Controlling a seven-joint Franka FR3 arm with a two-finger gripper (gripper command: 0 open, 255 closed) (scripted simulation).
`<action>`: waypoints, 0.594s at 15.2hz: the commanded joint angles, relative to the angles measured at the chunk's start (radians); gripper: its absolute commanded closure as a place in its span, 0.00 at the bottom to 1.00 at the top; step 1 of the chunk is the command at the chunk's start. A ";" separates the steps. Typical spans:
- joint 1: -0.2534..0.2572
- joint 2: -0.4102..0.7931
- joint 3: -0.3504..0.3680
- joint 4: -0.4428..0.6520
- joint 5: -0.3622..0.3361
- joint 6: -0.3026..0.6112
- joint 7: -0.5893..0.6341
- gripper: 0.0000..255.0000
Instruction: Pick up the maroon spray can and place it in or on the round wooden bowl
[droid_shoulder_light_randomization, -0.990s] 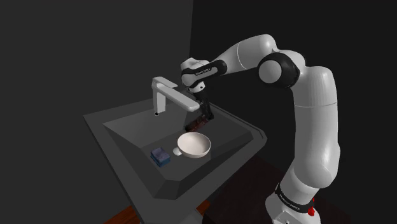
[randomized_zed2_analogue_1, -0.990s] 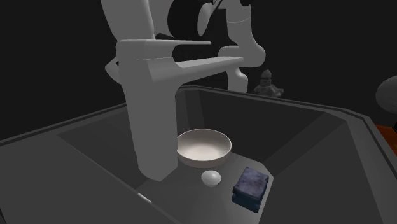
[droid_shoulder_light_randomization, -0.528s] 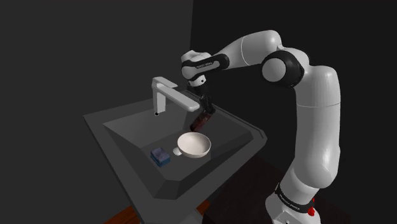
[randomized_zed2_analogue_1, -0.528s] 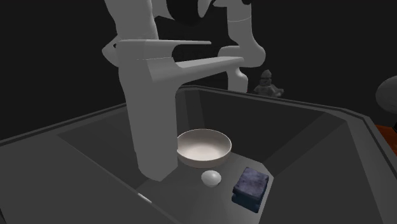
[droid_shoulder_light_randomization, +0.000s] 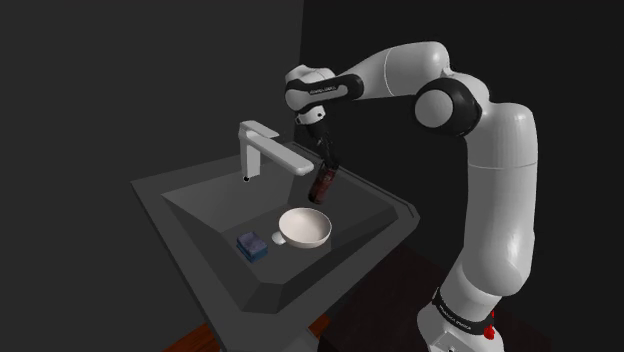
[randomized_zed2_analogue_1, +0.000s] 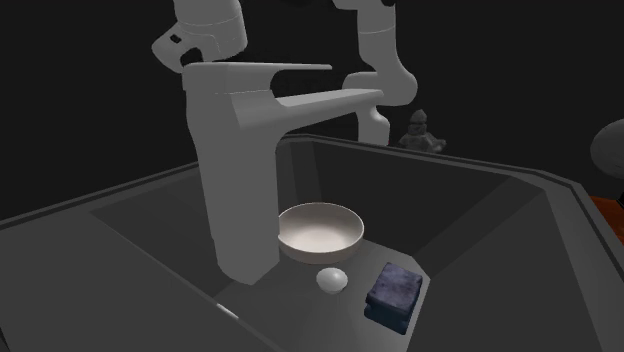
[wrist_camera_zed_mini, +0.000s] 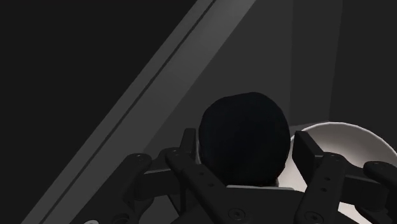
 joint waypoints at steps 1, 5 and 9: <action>0.001 -0.006 0.000 0.017 -0.001 -0.022 -0.004 1.00; 0.022 -0.068 0.011 -0.030 0.004 -0.045 0.022 1.00; 0.063 -0.176 0.037 -0.129 0.021 -0.070 0.084 1.00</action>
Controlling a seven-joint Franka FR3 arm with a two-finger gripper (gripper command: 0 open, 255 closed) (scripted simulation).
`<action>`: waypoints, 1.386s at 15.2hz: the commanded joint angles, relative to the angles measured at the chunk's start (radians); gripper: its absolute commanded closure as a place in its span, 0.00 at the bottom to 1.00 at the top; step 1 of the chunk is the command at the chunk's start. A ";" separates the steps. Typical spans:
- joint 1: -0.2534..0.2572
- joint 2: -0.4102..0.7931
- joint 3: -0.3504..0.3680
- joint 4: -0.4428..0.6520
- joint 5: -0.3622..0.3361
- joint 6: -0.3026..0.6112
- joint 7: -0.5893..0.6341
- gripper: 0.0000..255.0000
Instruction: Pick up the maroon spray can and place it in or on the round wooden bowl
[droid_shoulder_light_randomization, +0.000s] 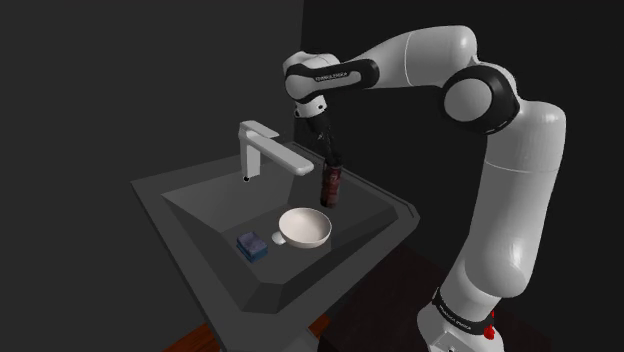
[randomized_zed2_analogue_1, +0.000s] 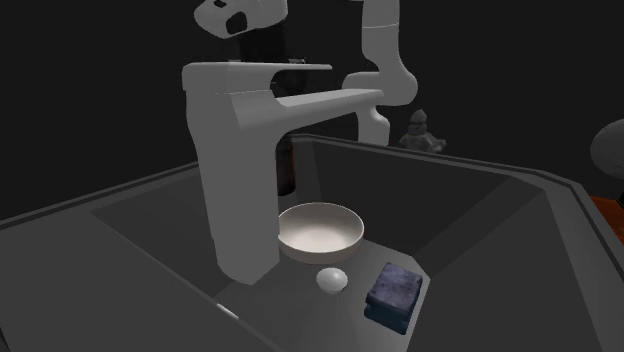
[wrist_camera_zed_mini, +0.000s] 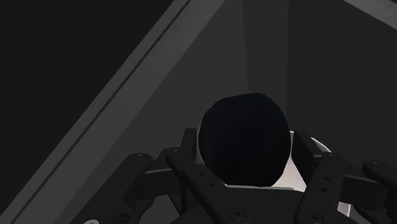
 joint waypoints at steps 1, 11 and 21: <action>0.019 -0.049 0.013 -0.042 0.009 -0.014 0.030 1.00; 0.069 -0.163 0.055 -0.188 0.046 -0.002 0.126 1.00; 0.066 -0.138 0.054 -0.291 0.047 0.125 0.147 1.00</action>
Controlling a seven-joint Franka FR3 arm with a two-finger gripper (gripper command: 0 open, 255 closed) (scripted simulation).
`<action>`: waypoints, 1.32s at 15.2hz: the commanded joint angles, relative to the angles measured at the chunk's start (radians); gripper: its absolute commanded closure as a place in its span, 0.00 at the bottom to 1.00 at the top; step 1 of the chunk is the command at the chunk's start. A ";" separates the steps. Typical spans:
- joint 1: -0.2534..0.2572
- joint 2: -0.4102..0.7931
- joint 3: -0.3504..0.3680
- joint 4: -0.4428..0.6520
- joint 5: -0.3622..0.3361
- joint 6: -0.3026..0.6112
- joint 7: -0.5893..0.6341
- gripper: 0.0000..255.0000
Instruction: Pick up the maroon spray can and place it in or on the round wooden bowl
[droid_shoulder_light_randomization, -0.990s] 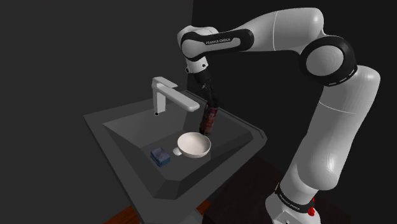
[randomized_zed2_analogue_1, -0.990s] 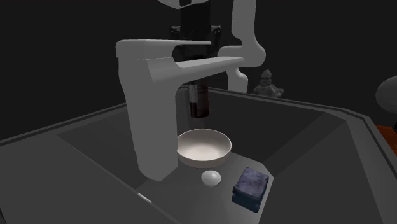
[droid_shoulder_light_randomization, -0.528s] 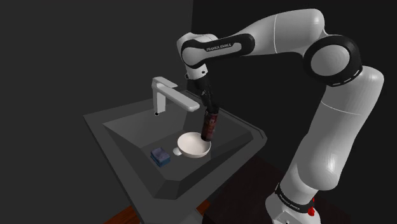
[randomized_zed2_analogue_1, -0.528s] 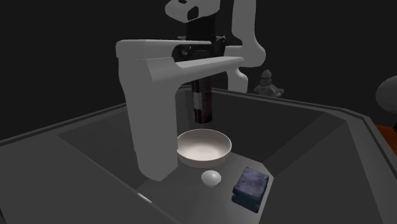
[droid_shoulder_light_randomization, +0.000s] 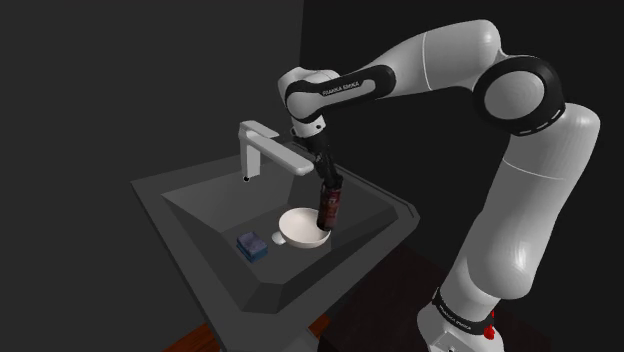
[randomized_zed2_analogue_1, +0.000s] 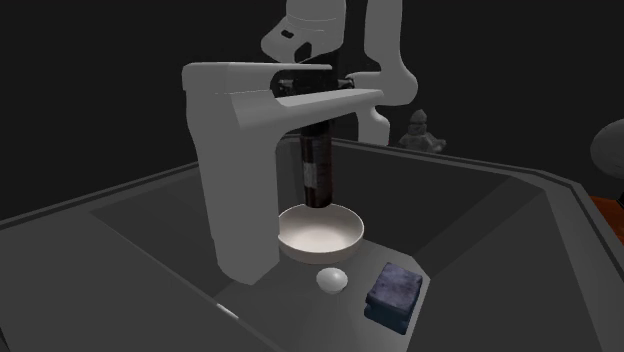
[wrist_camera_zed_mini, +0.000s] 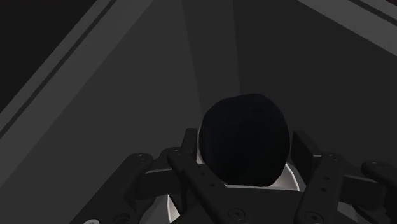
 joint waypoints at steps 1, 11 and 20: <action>0.000 0.012 0.000 -0.023 0.000 0.034 0.005 1.00; -0.001 0.052 -0.001 -0.092 -0.002 0.142 0.023 1.00; -0.058 -0.017 -0.017 -0.293 0.221 0.663 -0.163 0.00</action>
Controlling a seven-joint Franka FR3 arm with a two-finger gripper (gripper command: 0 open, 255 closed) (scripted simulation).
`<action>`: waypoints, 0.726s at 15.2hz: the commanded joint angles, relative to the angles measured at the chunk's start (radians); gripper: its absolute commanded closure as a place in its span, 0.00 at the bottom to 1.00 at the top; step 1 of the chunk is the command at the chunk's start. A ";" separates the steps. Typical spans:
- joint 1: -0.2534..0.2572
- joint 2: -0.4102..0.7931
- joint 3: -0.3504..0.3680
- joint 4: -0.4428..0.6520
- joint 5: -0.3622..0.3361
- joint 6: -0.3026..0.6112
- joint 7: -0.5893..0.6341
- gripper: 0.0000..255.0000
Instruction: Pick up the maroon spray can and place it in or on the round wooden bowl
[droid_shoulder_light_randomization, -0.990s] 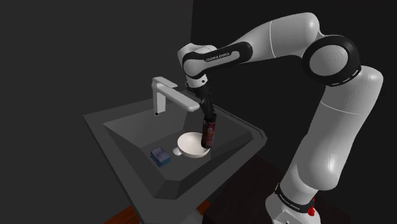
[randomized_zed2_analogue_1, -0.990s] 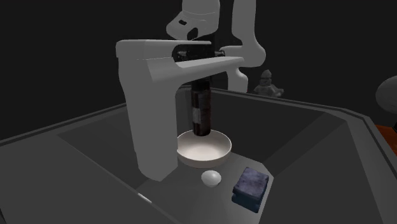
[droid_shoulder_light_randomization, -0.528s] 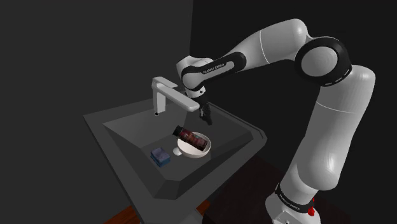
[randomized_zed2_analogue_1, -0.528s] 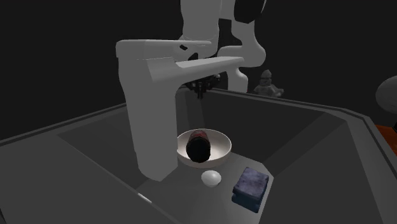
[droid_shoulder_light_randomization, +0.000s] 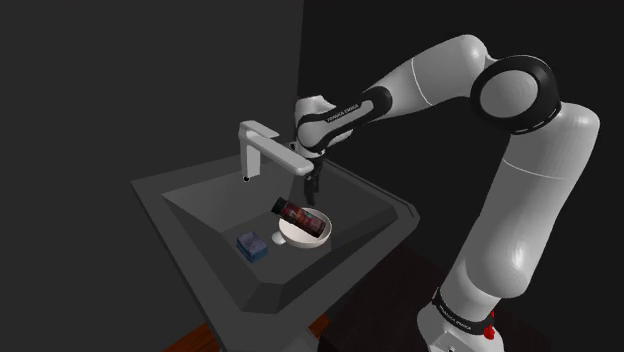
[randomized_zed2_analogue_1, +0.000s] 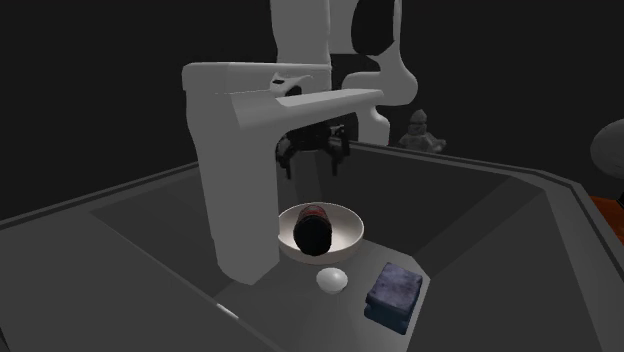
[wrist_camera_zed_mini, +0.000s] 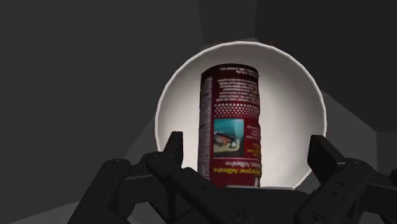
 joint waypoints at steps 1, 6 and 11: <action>-0.017 -0.016 0.001 -0.069 0.107 0.183 -0.093 0.00; -0.066 0.037 0.059 -0.125 0.573 0.525 -0.505 0.00; -0.088 0.098 0.108 -0.102 0.756 0.604 -0.668 0.00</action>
